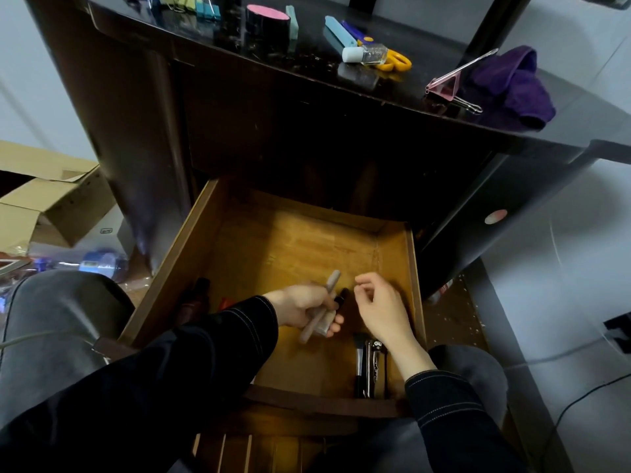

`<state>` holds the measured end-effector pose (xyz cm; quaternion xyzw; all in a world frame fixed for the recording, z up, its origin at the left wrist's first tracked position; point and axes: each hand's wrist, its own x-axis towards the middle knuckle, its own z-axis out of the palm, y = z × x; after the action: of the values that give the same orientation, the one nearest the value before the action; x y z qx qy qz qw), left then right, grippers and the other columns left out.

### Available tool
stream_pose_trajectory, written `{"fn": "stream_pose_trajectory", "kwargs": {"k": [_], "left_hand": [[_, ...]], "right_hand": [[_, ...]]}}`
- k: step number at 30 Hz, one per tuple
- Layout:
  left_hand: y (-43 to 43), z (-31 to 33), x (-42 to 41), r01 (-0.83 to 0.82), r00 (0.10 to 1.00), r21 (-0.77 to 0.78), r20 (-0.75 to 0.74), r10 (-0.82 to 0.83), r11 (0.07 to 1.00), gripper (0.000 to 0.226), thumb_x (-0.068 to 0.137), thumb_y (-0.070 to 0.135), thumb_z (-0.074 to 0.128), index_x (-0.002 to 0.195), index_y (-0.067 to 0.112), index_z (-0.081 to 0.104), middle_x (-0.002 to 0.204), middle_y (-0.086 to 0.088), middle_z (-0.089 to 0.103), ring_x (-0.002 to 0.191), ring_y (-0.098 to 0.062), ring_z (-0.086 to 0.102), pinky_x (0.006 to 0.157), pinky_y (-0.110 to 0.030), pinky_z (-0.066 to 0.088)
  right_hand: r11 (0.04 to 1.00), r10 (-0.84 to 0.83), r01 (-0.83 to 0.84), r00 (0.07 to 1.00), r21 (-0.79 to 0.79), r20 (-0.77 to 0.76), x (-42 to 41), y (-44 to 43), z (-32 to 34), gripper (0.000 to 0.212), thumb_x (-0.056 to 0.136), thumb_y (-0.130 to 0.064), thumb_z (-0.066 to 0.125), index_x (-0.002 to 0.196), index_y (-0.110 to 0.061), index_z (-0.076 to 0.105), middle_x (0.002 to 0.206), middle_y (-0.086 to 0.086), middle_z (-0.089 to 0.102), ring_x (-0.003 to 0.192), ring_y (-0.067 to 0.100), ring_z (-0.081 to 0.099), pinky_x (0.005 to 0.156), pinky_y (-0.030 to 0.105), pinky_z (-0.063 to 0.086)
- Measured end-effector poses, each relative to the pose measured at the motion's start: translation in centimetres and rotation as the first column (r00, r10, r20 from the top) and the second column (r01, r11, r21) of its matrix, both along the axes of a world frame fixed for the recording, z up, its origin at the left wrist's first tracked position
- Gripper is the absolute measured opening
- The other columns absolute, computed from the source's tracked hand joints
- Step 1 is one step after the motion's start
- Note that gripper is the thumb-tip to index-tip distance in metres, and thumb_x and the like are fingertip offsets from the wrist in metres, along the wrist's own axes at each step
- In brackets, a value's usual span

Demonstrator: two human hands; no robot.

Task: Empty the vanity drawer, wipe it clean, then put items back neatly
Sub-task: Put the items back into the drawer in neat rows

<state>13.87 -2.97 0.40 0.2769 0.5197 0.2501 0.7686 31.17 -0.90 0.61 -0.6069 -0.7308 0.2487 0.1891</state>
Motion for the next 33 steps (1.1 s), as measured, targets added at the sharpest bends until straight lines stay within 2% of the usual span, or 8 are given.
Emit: {"fn": "stream_pose_trajectory", "kwargs": {"k": [5,9,13,15,19,21,24,33], "left_hand": [[-0.2,-0.1,0.6,0.253,0.955,0.209,-0.208,-0.209,0.945,0.015,0.102,0.003,0.047,0.117,0.005,0.044,0.086,-0.011,0.067,0.064,-0.018,0.065,0.053,-0.028,0.055],[0.2,0.0,0.4,0.262,0.937,0.253,-0.297,-0.183,0.932,0.015,0.100,0.006,0.052,0.115,0.004,0.050,0.085,-0.008,0.069,0.061,-0.015,0.064,0.053,-0.026,0.053],[0.1,-0.3,0.3,0.227,0.921,0.208,-0.364,-0.140,0.952,0.016,0.102,0.006,0.050,0.117,0.003,0.049,0.081,-0.009,0.065,0.058,-0.016,0.059,0.047,-0.025,0.049],[0.2,-0.4,0.0,0.120,0.913,0.183,-0.407,-0.036,0.976,0.013,0.104,0.011,0.045,0.114,0.003,0.049,0.082,-0.009,0.060,0.057,-0.017,0.055,0.044,-0.026,0.044],[1.1,-0.6,-0.4,-0.201,0.886,0.232,-0.371,0.278,0.952,0.016,0.105,0.010,0.039,0.117,0.005,0.047,0.083,-0.010,0.054,0.058,-0.019,0.048,0.046,-0.028,0.038],[1.3,-0.6,-0.2,-0.288,0.878,0.218,-0.329,0.348,0.933,0.019,0.105,0.010,0.041,0.122,0.003,0.046,0.082,-0.011,0.055,0.058,-0.020,0.050,0.047,-0.029,0.041],[1.3,-0.4,0.2,-0.294,0.894,0.181,-0.296,0.337,0.938,0.020,0.105,0.010,0.044,0.123,0.003,0.047,0.082,-0.012,0.057,0.058,-0.020,0.053,0.048,-0.030,0.044],[1.4,-0.7,0.2,-0.276,0.911,0.163,-0.271,0.311,0.947,0.030,0.103,0.008,0.047,0.132,0.000,0.045,0.080,-0.014,0.058,0.058,-0.022,0.054,0.050,-0.032,0.046]], "right_hand": [[0.992,0.070,-0.087,0.981,-0.086,-0.179,-0.1,0.0,0.1,0.031,0.103,-0.026,0.056,0.133,-0.023,0.060,0.125,-0.006,0.065,0.120,0.011,0.057,0.098,0.027,0.048],[0.995,0.061,-0.087,0.929,-0.056,-0.365,-0.2,0.0,0.8,0.022,0.099,-0.019,0.062,0.118,-0.029,0.066,0.119,-0.009,0.067,0.122,0.009,0.057,0.089,0.013,0.044],[0.987,-0.041,0.110,0.882,0.119,-0.469,0.2,-0.2,1.5,0.028,0.102,-0.017,0.056,0.128,-0.025,0.063,0.118,-0.012,0.063,0.115,0.008,0.059,0.094,0.032,0.054],[0.966,-0.055,0.166,0.881,0.198,-0.470,0.6,-0.3,1.4,0.033,0.104,-0.019,0.050,0.137,-0.024,0.058,0.116,-0.014,0.060,0.107,0.002,0.060,0.087,0.024,0.056],[0.997,0.031,-0.028,0.999,0.070,-0.043,0.1,-0.1,0.1,0.035,0.105,-0.022,0.050,0.139,-0.024,0.057,0.113,-0.005,0.066,0.078,-0.008,0.059,0.062,0.009,0.047],[0.983,0.147,-0.130,0.979,-0.126,0.138,-0.4,-0.3,-0.6,0.033,0.104,-0.022,0.051,0.136,-0.023,0.060,0.120,0.000,0.070,0.096,0.006,0.065,0.074,0.019,0.052],[0.959,0.224,-0.168,0.943,-0.228,0.246,-0.7,-0.4,-1.0,0.025,0.101,-0.025,0.054,0.125,-0.020,0.063,0.104,-0.002,0.071,0.093,0.019,0.066,0.075,0.035,0.056],[0.957,0.266,-0.176,0.852,-0.231,0.451,-0.5,-0.5,-0.7,0.013,0.089,-0.033,0.072,0.095,-0.022,0.070,0.088,-0.005,0.071,0.083,0.019,0.066,0.072,0.035,0.056]]}}
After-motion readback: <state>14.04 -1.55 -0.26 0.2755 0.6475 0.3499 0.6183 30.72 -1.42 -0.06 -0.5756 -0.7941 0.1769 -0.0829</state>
